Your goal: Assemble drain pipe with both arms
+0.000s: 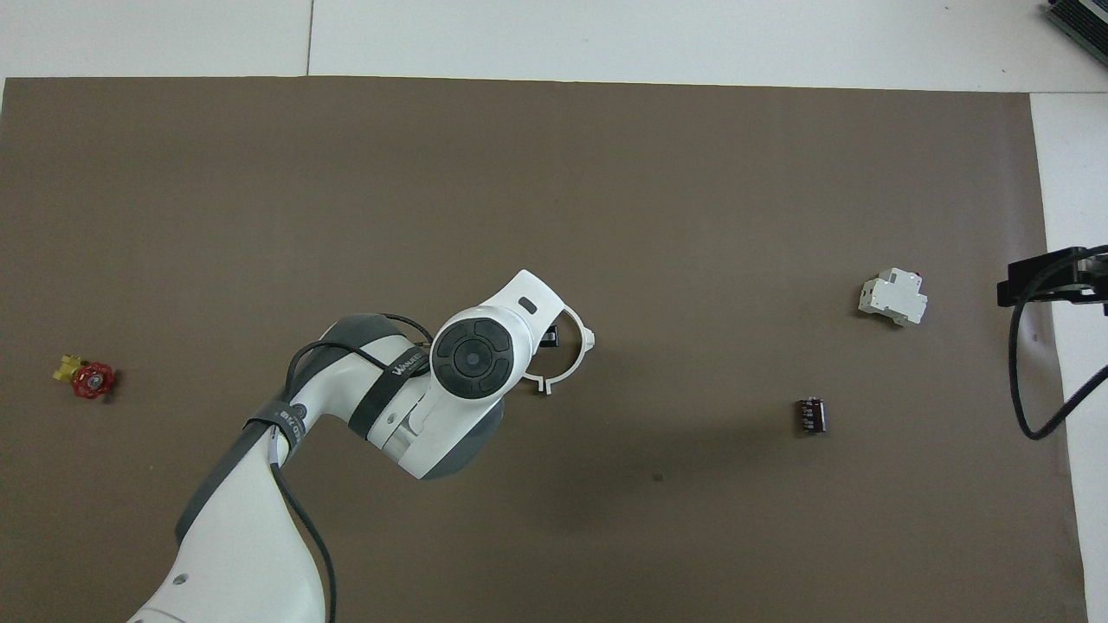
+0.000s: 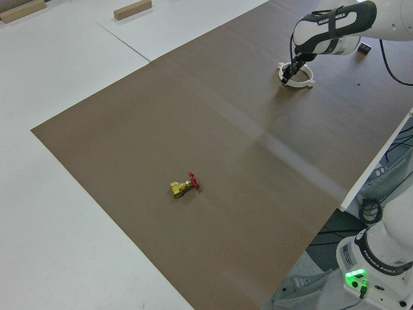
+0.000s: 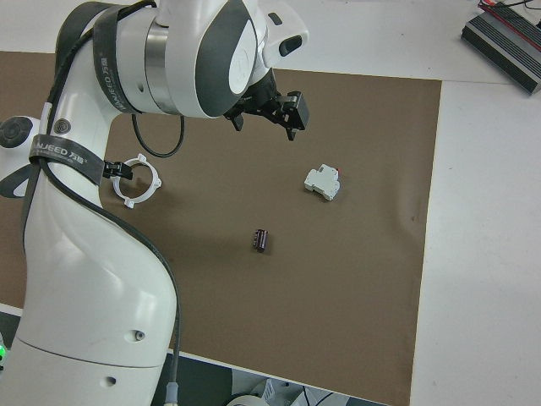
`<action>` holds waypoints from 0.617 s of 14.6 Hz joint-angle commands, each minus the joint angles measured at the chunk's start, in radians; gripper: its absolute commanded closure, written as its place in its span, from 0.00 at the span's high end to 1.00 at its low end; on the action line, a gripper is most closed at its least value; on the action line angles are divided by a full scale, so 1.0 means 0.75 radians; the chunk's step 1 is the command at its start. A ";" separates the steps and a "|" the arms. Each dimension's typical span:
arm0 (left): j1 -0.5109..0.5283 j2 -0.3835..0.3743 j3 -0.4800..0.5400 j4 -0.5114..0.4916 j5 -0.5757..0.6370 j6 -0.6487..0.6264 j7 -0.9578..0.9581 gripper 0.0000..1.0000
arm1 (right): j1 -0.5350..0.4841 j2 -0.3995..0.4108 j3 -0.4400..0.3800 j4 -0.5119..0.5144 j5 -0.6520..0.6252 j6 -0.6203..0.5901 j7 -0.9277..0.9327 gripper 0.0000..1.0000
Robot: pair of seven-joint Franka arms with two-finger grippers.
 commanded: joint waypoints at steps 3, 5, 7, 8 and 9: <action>-0.024 0.021 0.015 0.020 0.017 0.006 -0.037 0.74 | 0.000 -0.020 0.002 -0.008 0.014 -0.011 0.007 1.00; -0.026 0.021 0.015 0.020 0.017 0.000 -0.037 0.74 | 0.000 -0.020 0.002 -0.010 0.014 -0.011 0.009 1.00; -0.026 0.019 0.013 0.020 0.017 -0.002 -0.041 0.75 | 0.000 -0.020 0.002 -0.010 0.014 -0.011 0.007 1.00; -0.026 0.019 0.013 0.020 0.017 -0.002 -0.041 0.75 | 0.000 -0.020 0.002 -0.010 0.014 -0.011 0.007 1.00; -0.026 0.019 0.013 0.022 0.017 -0.002 -0.043 0.75 | 0.000 -0.020 0.002 -0.010 0.014 -0.011 0.007 1.00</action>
